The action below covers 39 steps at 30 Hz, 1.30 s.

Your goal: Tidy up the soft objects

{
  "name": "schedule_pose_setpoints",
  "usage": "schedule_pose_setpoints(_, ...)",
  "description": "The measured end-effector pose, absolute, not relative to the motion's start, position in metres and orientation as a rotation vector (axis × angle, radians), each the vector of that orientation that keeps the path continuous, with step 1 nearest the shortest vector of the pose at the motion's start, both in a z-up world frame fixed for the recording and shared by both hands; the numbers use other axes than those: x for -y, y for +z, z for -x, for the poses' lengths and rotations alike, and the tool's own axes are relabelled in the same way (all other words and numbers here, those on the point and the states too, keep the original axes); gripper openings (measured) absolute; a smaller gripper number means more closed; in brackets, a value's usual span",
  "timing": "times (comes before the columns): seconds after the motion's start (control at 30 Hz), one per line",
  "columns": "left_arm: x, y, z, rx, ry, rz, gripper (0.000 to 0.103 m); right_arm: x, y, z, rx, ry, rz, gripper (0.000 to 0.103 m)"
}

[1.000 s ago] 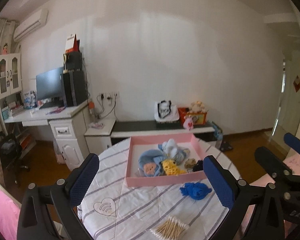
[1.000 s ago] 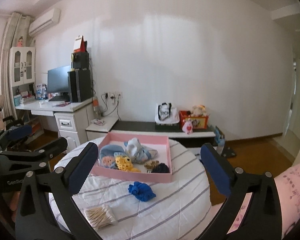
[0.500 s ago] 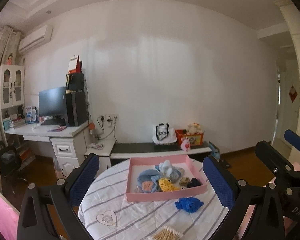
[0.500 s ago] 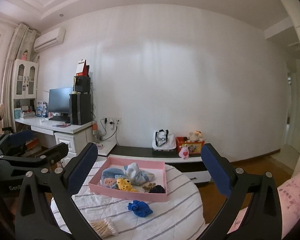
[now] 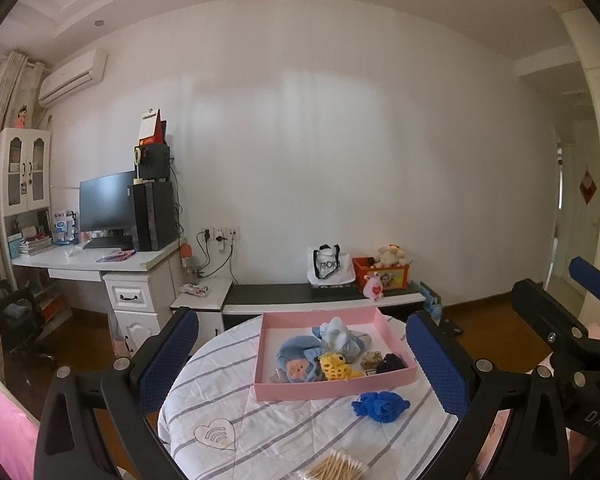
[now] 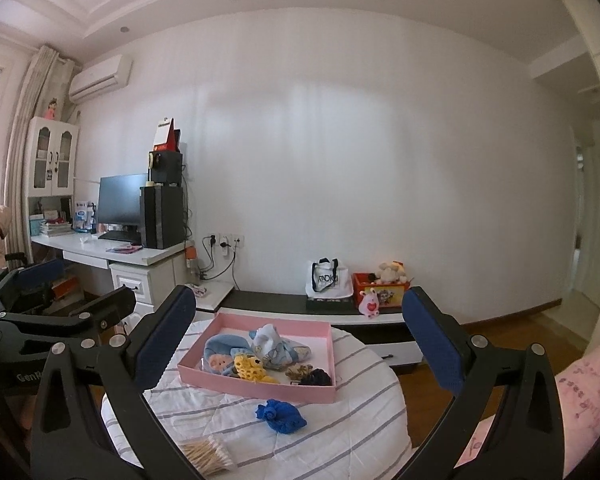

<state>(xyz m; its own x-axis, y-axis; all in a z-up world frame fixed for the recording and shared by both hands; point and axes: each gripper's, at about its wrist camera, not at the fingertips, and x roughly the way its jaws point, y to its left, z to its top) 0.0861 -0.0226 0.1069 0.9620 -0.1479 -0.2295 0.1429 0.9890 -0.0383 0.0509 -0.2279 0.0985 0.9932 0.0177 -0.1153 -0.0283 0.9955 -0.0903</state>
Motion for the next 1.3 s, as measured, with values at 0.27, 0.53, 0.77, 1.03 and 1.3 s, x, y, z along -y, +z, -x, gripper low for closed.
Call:
schedule_pose_setpoints(0.27,0.025,0.099,-0.102,-0.297,-0.144,0.006,0.103,0.231,0.086,-0.07,-0.187,0.022,0.093,0.103)
schedule_pose_setpoints(0.53,0.025,0.084,-0.136,-0.416,-0.114,-0.014,0.103,0.237,0.058,-0.1,-0.316,0.001,0.091,0.103)
schedule_pose_setpoints(0.77,0.025,0.067,-0.165,-0.539,-0.115,-0.03,0.103,0.243,0.028,-0.122,-0.438,-0.024,0.096,0.103)
schedule_pose_setpoints(1.03,0.026,0.038,-0.191,-0.683,-0.128,-0.069,0.103,0.248,-0.004,-0.14,-0.567,-0.051,0.098,0.103)
schedule_pose_setpoints(1.3,0.025,0.001,-0.216,-0.811,-0.184,-0.047,0.103,0.25,-0.039,-0.156,-0.698,-0.076,0.092,0.103)
